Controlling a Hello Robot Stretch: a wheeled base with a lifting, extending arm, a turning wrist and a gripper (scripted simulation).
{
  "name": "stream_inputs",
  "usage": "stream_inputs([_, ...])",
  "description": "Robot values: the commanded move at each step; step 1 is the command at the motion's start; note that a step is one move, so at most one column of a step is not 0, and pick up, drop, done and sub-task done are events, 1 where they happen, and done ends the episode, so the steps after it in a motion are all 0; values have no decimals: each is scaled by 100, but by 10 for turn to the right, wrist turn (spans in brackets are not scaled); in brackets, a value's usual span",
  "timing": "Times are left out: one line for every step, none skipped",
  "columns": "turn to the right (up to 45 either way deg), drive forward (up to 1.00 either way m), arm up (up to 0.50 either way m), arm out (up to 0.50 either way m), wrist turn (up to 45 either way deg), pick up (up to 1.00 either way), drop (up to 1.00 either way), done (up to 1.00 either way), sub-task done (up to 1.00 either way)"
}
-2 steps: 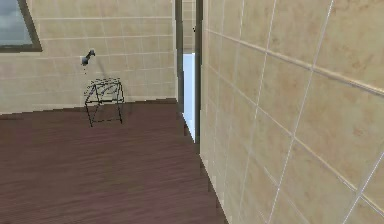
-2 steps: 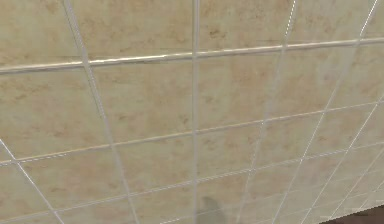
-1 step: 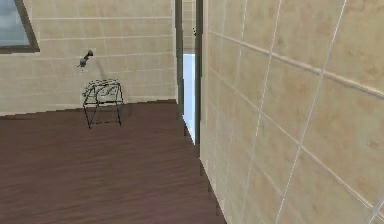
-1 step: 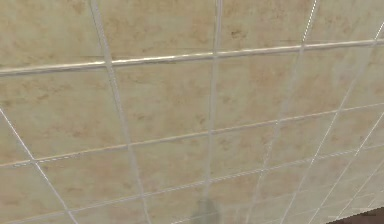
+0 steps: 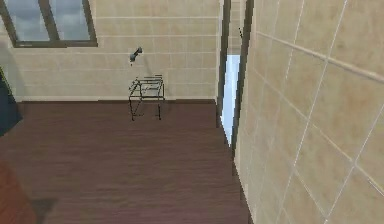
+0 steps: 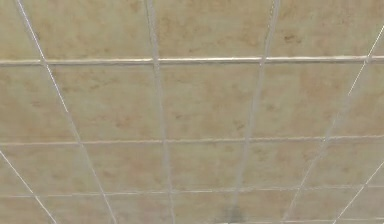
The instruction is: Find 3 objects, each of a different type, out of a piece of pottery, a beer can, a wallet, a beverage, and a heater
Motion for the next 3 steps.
stream_inputs([0,100,0,0,0,0,0,0,0])
stream_inputs([-30,0,0,0,0,0,0,0,0])
stream_inputs([0,100,0,0,0,0,0,0,0])
